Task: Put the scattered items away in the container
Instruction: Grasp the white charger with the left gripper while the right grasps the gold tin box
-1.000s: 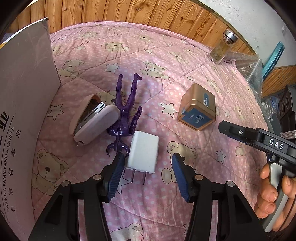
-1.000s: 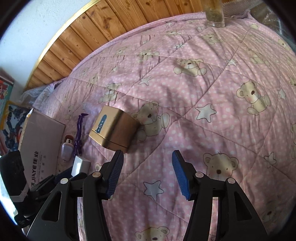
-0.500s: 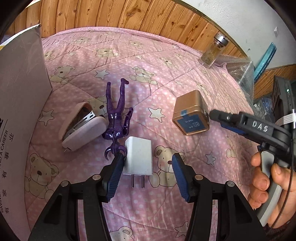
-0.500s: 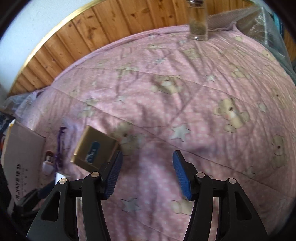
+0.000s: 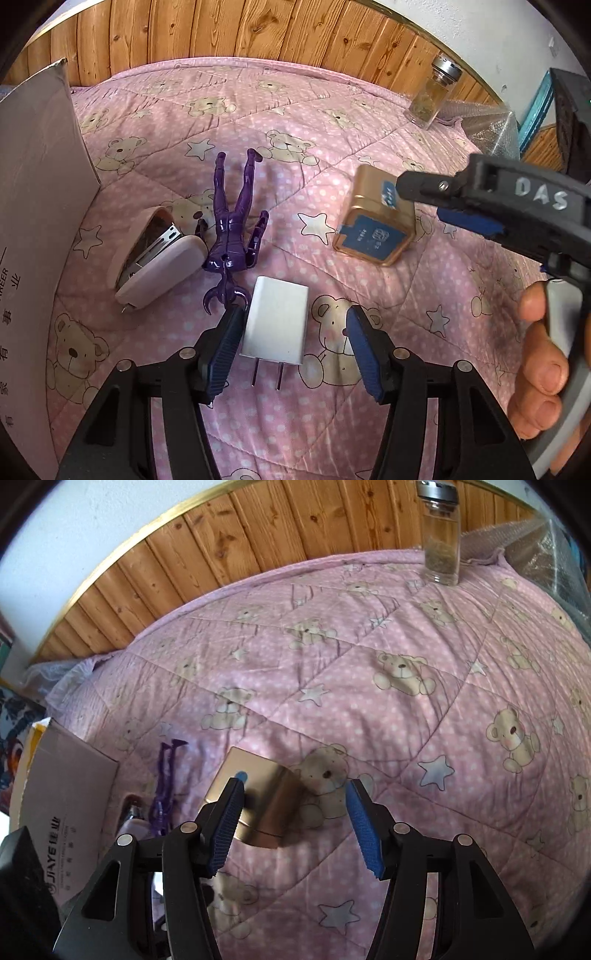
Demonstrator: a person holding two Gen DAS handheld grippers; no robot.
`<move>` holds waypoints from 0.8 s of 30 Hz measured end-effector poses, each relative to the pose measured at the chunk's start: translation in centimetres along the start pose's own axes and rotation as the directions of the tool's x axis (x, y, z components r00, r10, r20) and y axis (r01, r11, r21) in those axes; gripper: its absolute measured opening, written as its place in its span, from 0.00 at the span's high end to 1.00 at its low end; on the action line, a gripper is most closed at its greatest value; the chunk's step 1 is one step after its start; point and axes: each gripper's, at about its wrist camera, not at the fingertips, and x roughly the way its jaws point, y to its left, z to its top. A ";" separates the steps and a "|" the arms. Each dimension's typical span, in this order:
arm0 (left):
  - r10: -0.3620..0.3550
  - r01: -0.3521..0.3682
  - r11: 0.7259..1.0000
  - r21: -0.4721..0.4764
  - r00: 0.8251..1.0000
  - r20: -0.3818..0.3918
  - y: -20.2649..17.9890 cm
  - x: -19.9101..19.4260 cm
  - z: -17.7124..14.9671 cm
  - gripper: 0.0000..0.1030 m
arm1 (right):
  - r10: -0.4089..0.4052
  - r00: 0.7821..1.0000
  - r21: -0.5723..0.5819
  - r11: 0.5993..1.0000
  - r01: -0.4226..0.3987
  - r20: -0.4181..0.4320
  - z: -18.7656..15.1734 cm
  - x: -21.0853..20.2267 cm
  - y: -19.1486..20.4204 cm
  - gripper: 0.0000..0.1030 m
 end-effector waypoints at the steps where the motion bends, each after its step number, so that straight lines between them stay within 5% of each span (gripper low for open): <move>1: -0.003 0.003 1.000 -0.001 1.000 0.000 0.1 -0.1 0.0 0.44 | -0.012 1.000 0.002 1.000 0.012 0.012 -0.3 -0.3 -0.8 0.34; 4: -0.010 0.010 1.000 0.008 1.000 0.000 0.0 -0.2 -0.3 0.44 | -0.127 0.992 0.048 0.991 0.128 -0.010 -1.0 -1.0 -4.2 0.34; 8: -0.002 0.001 1.000 0.023 1.000 0.012 -0.3 -0.1 -0.5 0.44 | -0.066 0.998 0.124 0.990 0.067 -0.009 -1.1 -2.5 -6.3 0.33; 13: 0.000 0.000 1.000 -0.005 1.000 0.027 -0.3 0.0 -0.3 0.44 | 0.049 0.998 0.003 0.999 -0.049 0.028 0.8 -2.4 0.1 0.33; 17: -0.004 0.004 1.000 0.003 1.000 0.016 -0.2 -0.4 -0.6 0.44 | -0.009 1.000 -0.024 1.000 0.009 0.024 -0.3 -0.1 0.2 0.33; 20: -0.019 0.019 1.000 0.007 1.000 0.008 -0.2 -0.7 -0.8 0.44 | -0.197 0.980 -0.004 0.980 0.198 0.032 -1.1 -1.5 -2.6 0.31; 24: -0.023 0.022 1.000 0.021 1.000 0.013 -0.6 -0.7 -1.1 0.44 | -0.131 0.991 0.082 0.988 0.130 0.017 -1.5 -3.2 -5.6 0.31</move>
